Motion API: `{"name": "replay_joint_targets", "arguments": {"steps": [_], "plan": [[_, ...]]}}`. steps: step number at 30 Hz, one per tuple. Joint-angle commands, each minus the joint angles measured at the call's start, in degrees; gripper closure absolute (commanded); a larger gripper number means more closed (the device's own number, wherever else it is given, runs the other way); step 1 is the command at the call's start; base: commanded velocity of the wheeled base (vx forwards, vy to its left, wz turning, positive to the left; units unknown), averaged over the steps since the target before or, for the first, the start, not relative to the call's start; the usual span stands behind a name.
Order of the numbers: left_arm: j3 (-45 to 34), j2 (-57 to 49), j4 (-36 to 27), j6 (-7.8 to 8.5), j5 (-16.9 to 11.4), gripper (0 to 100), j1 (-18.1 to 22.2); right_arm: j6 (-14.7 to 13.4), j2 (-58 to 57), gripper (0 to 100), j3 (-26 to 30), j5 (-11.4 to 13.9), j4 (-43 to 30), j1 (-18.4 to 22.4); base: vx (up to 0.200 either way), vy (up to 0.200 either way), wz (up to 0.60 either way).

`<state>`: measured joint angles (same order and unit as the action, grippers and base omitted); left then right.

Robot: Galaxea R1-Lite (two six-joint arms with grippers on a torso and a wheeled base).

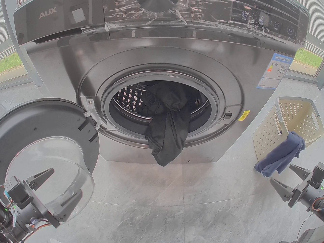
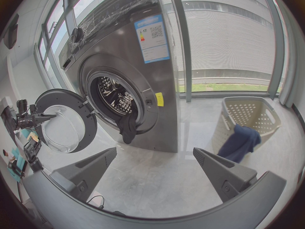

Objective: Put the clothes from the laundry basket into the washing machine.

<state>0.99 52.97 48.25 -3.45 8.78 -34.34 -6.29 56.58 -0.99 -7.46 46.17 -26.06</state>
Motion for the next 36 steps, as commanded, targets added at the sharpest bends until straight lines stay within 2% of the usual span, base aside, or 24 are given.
{"name": "replay_joint_targets", "arguments": {"steps": [1,3,7,14,18,19,20,22,24,26,28,29,30,32,33,35,36], "plan": [[-0.5,-18.8,-10.4,-0.42,-0.9,0,6.0,0.8,-19.8,0,1.0,0.4,-12.2,6.4,-0.200,0.000,0.00],[-0.5,-21.6,-12.7,-0.51,-2.0,0,8.5,0.7,-24.1,0,0.5,0.5,-16.2,7.1,-0.200,0.000,0.00],[-1.0,-25.3,-17.0,-0.51,-3.2,0,9.6,0.2,-29.3,0,0.5,0.5,-20.9,8.1,-0.050,0.000,0.00],[-0.9,-30.6,-20.7,-0.77,-3.7,0,13.5,0.6,-35.4,0,-0.3,0.6,-25.0,12.8,-0.143,0.000,0.00],[-0.9,-40.3,-30.6,-4.02,-4.6,0,16.7,0.7,-41.5,0,1.0,0.7,-28.8,15.8,0.000,0.000,0.00],[-0.9,-40.7,-30.9,-4.11,-4.6,0,16.9,0.7,-41.6,0,1.0,0.7,-29.0,15.9,0.000,0.000,0.00],[-0.9,-44.9,-35.6,-4.37,-5.3,0,18.7,0.6,-45.2,0,0.8,0.6,-32.3,17.1,0.000,0.000,0.00],[-0.9,-48.0,-39.9,-4.46,-5.5,0,20.8,0.7,-48.6,0,0.8,0.6,-35.8,18.7,0.000,-0.100,0.00],[-1.0,-48.0,-41.7,-4.37,-5.2,0,21.2,0.7,-51.3,0,1.0,0.8,-40.2,20.5,0.000,-0.200,0.00],[-1.0,-48.0,-41.7,-4.37,-5.2,0,21.4,0.1,-51.3,0,1.0,0.5,-42.8,20.6,0.000,-0.200,0.00],[-1.0,-48.0,-42.0,-3.84,-5.3,0,22.1,-0.2,-51.3,0,1.0,0.3,-42.8,20.7,0.000,-0.200,0.00],[-1.0,-48.0,-42.4,-3.23,-5.3,0,23.5,0.1,-51.3,0,1.0,-0.6,-42.8,21.1,0.000,-0.200,0.00],[-1.0,-48.0,-42.8,-2.09,-5.2,0,25.7,0.8,-51.6,0,0.8,-0.4,-43.4,22.0,0.000,-0.200,0.00],[-1.0,-48.0,-44.6,0.73,-5.0,0,28.5,2.9,-53.2,0,0.6,1.4,-43.9,26.2,0.000,-0.200,0.00],[-1.0,-48.0,-44.8,1.43,-5.1,0,29.2,3.5,-53.9,0,0.6,1.9,-44.0,27.0,0.000,-0.200,0.00],[-1.0,-50.2,-47.3,3.36,-6.8,0,33.5,5.1,-55.9,0,1.0,4.0,-45.0,27.0,0.000,0.000,0.00],[-1.0,-52.4,-48.2,3.54,-8.4,0,34.0,5.3,-56.0,0,1.0,4.6,-45.9,26.9,0.000,0.000,0.00]]}}
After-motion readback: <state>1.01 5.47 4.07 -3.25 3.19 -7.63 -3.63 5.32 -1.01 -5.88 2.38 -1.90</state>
